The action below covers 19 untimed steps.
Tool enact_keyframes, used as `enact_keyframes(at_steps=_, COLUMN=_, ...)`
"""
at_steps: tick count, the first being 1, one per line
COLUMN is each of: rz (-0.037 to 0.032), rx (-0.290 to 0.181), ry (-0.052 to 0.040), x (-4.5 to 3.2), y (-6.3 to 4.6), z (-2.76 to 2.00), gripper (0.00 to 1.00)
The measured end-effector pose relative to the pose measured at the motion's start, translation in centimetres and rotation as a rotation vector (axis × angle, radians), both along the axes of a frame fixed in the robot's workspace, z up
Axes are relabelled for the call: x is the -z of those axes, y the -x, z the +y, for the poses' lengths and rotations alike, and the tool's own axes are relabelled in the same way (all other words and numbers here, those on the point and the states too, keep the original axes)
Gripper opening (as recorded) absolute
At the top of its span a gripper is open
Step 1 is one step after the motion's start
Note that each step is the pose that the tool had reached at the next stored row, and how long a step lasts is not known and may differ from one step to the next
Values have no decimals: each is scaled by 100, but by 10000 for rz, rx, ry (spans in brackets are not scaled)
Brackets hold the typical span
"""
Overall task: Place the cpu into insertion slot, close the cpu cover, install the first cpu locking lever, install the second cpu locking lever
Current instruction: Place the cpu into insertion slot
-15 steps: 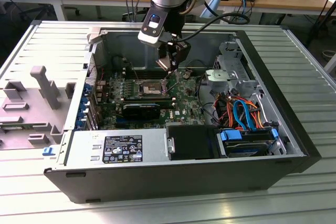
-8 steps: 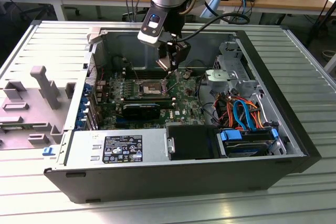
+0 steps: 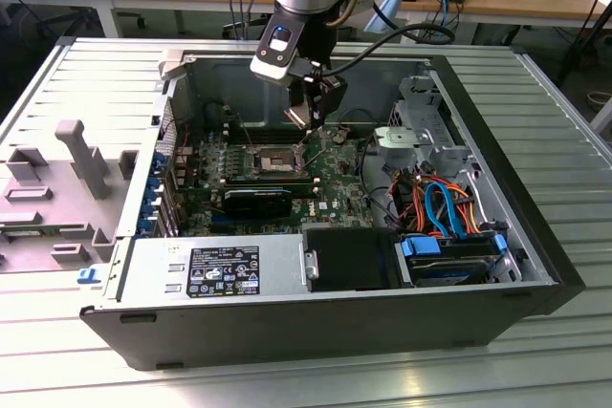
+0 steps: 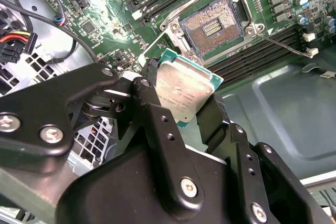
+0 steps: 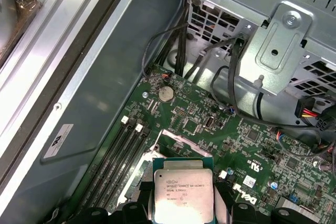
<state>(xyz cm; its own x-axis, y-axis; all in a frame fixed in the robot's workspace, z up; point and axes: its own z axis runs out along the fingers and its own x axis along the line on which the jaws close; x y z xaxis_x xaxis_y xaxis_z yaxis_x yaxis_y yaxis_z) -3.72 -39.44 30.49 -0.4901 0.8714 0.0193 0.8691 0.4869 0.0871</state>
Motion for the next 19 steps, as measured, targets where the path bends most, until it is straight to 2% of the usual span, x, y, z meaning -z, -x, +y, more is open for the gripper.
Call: enact_keyframes(at_steps=19, rz=0, rx=141, ry=-1, x=2, y=0, z=0, gripper=54)
